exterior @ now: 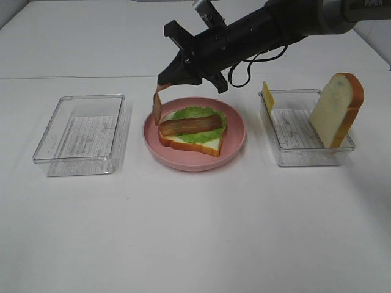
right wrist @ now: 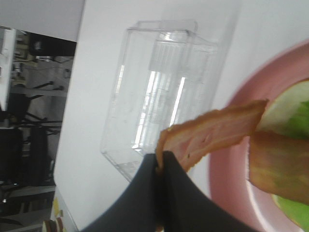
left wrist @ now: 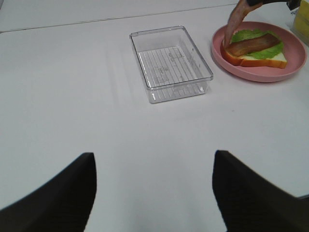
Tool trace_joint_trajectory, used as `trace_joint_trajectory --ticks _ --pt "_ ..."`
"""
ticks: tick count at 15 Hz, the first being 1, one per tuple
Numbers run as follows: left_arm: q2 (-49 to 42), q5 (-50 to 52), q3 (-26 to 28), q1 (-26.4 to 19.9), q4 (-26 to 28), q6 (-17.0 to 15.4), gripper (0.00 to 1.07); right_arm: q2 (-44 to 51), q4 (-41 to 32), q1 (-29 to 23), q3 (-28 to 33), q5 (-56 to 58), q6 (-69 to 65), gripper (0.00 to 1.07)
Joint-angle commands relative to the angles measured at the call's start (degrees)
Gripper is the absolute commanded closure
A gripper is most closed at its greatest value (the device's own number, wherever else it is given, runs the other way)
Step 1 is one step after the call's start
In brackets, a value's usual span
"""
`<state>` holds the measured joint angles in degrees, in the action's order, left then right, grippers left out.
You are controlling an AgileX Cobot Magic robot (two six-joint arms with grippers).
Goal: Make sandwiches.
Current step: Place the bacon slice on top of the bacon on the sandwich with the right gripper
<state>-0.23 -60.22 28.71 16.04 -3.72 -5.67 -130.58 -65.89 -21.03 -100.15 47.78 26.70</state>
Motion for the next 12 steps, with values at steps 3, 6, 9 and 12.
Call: trace_joint_trajectory --ticks 3,6,9,12 --pt "-1.4 0.2 -0.1 0.0 -0.2 0.0 0.41 1.4 19.4 0.2 -0.2 -1.1 -12.9 1.07" --pt "-1.4 0.2 -0.1 0.0 -0.2 0.0 0.41 3.3 30.2 0.2 -0.2 -1.7 -19.4 1.07" --pt "-1.4 0.2 -0.1 0.0 -0.2 0.0 0.41 3.7 37.2 0.2 -0.2 -0.9 -24.0 1.07" --pt "-1.4 0.2 -0.1 0.0 -0.2 0.0 0.41 3.7 37.4 0.1 -0.2 0.5 -23.9 0.97"
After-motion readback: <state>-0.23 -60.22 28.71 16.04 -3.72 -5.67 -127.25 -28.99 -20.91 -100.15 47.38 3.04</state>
